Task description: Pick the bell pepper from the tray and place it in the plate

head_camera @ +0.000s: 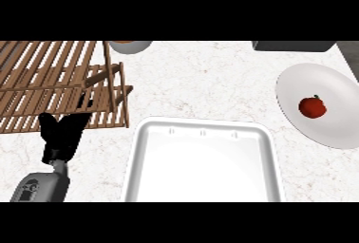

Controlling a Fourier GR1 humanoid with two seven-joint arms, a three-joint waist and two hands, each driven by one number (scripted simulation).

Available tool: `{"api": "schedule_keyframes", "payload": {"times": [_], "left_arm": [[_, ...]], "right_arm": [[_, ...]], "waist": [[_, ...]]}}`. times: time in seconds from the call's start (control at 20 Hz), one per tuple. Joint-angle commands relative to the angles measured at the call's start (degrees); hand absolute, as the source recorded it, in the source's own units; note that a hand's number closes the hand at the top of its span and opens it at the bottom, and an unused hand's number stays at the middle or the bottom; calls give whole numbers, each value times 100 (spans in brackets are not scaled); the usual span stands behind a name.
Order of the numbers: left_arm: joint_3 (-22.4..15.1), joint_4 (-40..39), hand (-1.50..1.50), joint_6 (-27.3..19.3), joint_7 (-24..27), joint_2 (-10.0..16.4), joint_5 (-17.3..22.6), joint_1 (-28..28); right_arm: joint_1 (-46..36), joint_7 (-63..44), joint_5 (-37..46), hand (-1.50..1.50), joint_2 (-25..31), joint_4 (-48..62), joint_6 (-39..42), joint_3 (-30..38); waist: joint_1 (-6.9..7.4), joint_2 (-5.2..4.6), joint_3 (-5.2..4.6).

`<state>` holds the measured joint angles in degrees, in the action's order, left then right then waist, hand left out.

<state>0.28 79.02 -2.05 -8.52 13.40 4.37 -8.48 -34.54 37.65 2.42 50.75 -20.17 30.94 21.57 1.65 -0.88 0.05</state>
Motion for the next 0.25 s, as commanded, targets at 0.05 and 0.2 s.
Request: {"api": "schedule_keyframes", "payload": {"times": [0.05, 0.2], "left_arm": [[12, 194, 0, 9, -51, 26, -14, -117], [125, 139, 0, -30, -29, 71, -10, -209]], "right_arm": [[277, 918, 155, -150, 204, 376, 597, -69], [361, 1060, 240, -150, 106, 392, 460, -164]], "waist": [[37, -3, 32], [2, 9, 28]]}}
